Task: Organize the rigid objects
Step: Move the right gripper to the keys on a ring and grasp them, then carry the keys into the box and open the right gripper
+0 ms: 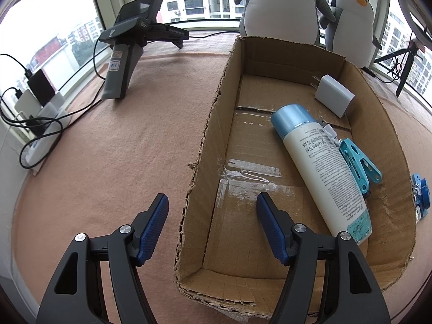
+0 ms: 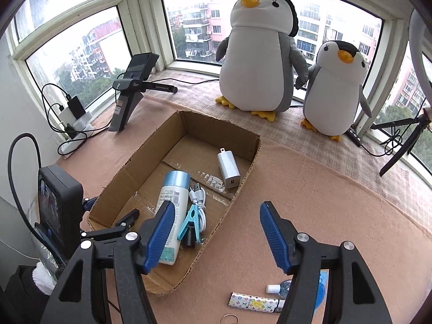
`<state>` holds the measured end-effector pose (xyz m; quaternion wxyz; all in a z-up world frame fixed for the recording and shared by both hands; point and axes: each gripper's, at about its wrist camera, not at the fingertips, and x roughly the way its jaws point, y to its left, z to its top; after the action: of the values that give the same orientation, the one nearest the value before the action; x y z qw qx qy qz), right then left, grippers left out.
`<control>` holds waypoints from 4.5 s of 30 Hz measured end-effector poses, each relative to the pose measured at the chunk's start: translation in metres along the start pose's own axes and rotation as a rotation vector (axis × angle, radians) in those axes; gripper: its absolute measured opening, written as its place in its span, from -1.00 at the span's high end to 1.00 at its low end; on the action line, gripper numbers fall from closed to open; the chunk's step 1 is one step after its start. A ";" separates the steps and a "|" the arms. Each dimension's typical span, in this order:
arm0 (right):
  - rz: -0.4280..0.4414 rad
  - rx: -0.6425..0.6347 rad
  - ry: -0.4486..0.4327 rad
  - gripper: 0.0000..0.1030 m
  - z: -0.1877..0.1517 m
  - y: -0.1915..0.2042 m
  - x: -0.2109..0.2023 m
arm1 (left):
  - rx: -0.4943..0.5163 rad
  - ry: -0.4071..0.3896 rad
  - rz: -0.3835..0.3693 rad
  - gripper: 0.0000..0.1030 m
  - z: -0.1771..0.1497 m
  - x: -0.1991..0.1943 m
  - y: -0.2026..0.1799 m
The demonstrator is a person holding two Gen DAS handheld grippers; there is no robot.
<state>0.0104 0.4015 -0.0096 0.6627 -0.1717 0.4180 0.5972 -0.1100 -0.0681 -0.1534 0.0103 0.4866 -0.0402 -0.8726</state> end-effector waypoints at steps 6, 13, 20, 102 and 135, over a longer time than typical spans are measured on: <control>-0.041 0.080 -0.032 -0.22 -0.013 -0.027 -0.045 | 0.023 -0.004 0.004 -0.31 0.000 -0.001 -0.002; -0.129 0.155 -0.065 -0.22 -0.035 -0.056 -0.098 | 0.047 -0.006 0.010 -0.31 0.000 -0.002 -0.005; -0.197 0.203 -0.080 -0.22 -0.066 -0.076 -0.145 | 0.046 -0.005 0.012 -0.31 0.000 -0.002 -0.005; 0.013 0.103 0.022 0.96 -0.081 -0.014 -0.020 | 0.037 -0.017 -0.096 -0.33 0.000 0.002 0.006; 0.088 0.123 -0.053 0.58 -0.042 0.035 0.005 | 0.040 -0.020 -0.097 -0.33 0.000 0.002 0.007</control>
<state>-0.0376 0.3821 -0.0284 0.6559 -0.0962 0.4435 0.6032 -0.1111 -0.0747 -0.1544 -0.0423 0.4795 -0.0343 -0.8759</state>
